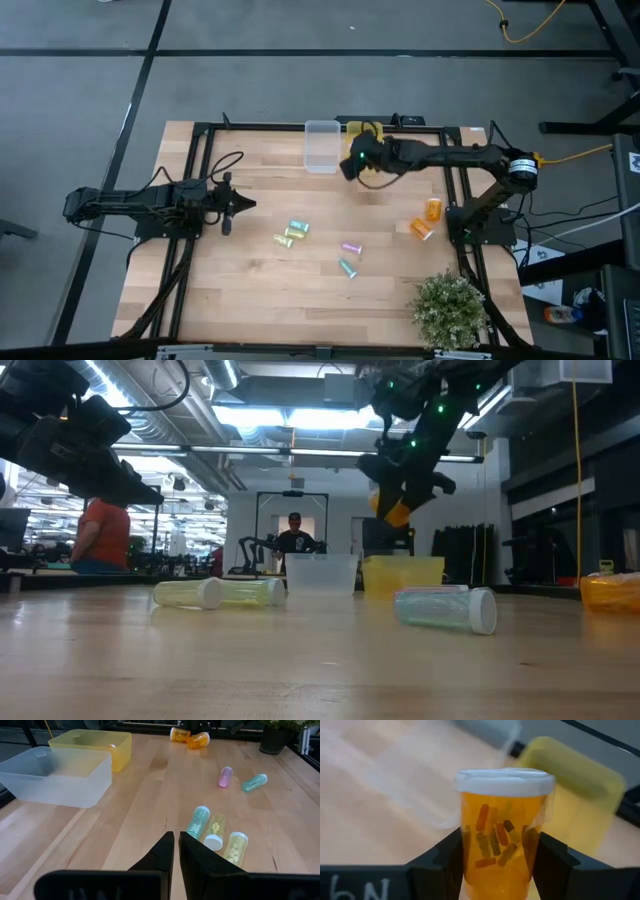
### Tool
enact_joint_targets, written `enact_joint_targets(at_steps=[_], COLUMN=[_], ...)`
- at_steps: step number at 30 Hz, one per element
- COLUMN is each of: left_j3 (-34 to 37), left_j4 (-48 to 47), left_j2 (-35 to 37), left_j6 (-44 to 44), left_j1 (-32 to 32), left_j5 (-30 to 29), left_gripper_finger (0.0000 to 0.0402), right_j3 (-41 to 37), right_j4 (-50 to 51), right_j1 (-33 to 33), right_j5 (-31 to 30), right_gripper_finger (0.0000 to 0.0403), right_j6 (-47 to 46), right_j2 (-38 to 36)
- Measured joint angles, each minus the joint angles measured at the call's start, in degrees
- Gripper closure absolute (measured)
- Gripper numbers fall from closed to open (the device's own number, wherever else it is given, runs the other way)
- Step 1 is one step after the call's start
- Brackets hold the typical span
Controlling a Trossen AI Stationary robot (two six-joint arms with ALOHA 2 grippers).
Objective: Pick and place medicine bottles into bin by pill shape (circle, oval)
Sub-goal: Put the large orange pill bottle into the yellow bin
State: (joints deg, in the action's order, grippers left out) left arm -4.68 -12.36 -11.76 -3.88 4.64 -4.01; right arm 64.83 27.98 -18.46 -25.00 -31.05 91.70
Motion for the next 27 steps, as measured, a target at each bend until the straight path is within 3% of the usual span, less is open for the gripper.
enact_joint_targets(at_steps=[7, 17, 27], left_j3=[0.01, 0.0, -0.01], left_j4=[0.0, 0.0, 0.0], left_j2=[0.0, -0.01, 0.01], left_j6=[0.0, 0.0, 0.0], left_j1=[0.0, 0.0, 0.0], left_j5=[0.01, 0.0, 0.0], left_gripper_finger=[0.0379, 0.0379, 0.0379], right_j3=[-0.49, -0.5, -0.6], right_j4=[-0.86, -4.76, -4.71], right_j1=[-6.32, -8.06, -8.06], right_j5=[0.06, 2.8, 2.59], right_gripper_finger=[0.0219, 0.0215, 0.0114], right_j6=[-0.09, 3.12, 4.39], right_j2=[0.07, 1.79, 4.39])
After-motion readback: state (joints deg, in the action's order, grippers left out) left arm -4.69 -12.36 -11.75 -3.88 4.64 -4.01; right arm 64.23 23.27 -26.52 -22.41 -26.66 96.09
